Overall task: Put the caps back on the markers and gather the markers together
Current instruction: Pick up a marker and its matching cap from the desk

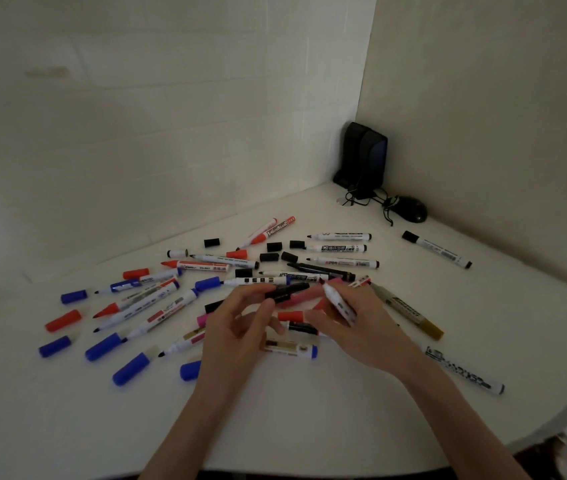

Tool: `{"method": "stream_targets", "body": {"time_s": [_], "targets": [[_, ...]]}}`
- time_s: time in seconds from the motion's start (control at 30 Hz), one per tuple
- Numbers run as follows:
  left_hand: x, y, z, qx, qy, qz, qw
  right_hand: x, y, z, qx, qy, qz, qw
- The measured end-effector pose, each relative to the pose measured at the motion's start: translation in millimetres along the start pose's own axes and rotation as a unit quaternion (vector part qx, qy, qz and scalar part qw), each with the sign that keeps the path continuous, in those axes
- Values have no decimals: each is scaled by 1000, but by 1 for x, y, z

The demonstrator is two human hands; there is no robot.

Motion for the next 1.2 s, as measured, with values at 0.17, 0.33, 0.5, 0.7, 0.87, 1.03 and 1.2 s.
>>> {"method": "stream_targets", "body": {"time_s": [0.17, 0.33, 0.5, 0.7, 0.87, 1.03, 1.2], "targets": [[1, 1, 0, 6, 2, 2, 1000, 1, -4, 4, 6, 49, -1, 999], [3, 3, 0, 10, 3, 4, 1000, 3, -2, -6, 38, 26, -24, 999], [4, 2, -1, -6, 2, -2, 1000, 10, -8, -5, 39, 37, 12, 998], [3, 3, 0, -13, -1, -2, 1000, 11, 1, 2, 63, 47, -11, 997], [4, 3, -1, 0, 2, -3, 1000, 10, 7, 0, 83, 75, -41, 993], [4, 2, -1, 0, 7, -1, 1000, 11, 9, 3, 84, 89, -50, 991], [4, 5, 1, -5, -1, 0, 1000, 11, 9, 5, 102, 80, -51, 990]]}}
Point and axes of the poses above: each hand's wrist, its own x-axis away from the middle knuckle, its own y-axis out of the back of the hand, z = x × y, the point moved 7 cm from there along -x, towards the middle knuckle, and after that the axes turned 8 degrees about -x, right-handed, at the moved point
